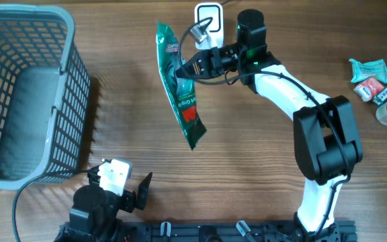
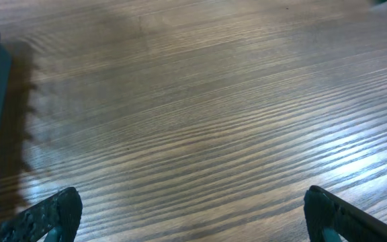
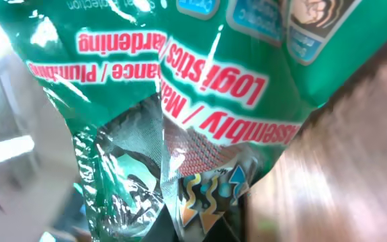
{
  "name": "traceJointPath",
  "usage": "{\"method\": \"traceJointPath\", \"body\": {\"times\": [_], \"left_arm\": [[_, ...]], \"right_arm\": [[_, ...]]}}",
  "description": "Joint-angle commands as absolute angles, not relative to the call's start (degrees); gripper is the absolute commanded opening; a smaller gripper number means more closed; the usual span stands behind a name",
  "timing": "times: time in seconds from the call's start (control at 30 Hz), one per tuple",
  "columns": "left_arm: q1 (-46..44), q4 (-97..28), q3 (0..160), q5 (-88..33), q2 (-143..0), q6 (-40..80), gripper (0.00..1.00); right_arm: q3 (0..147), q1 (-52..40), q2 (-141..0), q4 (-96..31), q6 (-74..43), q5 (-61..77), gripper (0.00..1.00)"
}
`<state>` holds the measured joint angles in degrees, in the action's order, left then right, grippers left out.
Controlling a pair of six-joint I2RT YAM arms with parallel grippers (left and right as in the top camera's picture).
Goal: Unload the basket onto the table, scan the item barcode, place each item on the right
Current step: 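Lift the glove pack and hold it under the scanner, then carry the glove pack right and drop it at the back right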
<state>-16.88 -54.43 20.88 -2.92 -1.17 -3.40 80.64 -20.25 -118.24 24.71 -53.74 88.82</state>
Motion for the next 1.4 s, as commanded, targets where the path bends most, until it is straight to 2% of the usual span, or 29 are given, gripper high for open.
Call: {"method": "traceJointPath", "body": {"times": [0.0, 0.13, 0.4, 0.47, 0.77, 1.03, 1.13, 1.27, 1.37], "left_arm": [[-16.88, -54.33, 20.78, -3.18, -1.04, -4.08, 1.0], [-16.88, -54.33, 20.78, -3.18, -1.04, -4.08, 1.0], [-16.88, -54.33, 20.78, -3.18, -1.04, -4.08, 1.0], [-16.88, -54.33, 20.78, -3.18, -1.04, -4.08, 1.0], [-16.88, -54.33, 20.78, -3.18, -1.04, -4.08, 1.0], [-16.88, -54.33, 20.78, -3.18, -1.04, -4.08, 1.0], [-16.88, -54.33, 20.78, -3.18, -1.04, -4.08, 1.0], [-16.88, -54.33, 20.78, -3.18, -1.04, -4.08, 1.0], [-16.88, -54.33, 20.78, -3.18, -1.04, -4.08, 1.0]], "right_arm": [[80.88, -20.36, -118.72, 22.22, -67.85, 76.58, 0.04], [80.95, -19.68, -118.72, 10.92, -60.71, 51.62, 0.05], [89.03, -19.27, -118.72, -5.19, -51.55, 19.03, 0.05], [91.35, -19.25, -118.87, -6.55, -51.2, 15.05, 0.05], [97.19, -19.25, -128.05, -6.31, -61.25, 13.47, 0.05], [97.58, -19.2, -128.46, -10.17, -64.53, 18.85, 0.05], [99.63, -18.28, -127.7, -14.44, -62.39, 26.24, 0.05], [101.54, -14.37, -120.31, -29.91, -58.02, 27.05, 0.05], [101.54, -7.62, -115.79, -42.65, -44.91, 25.8, 0.04]]}}
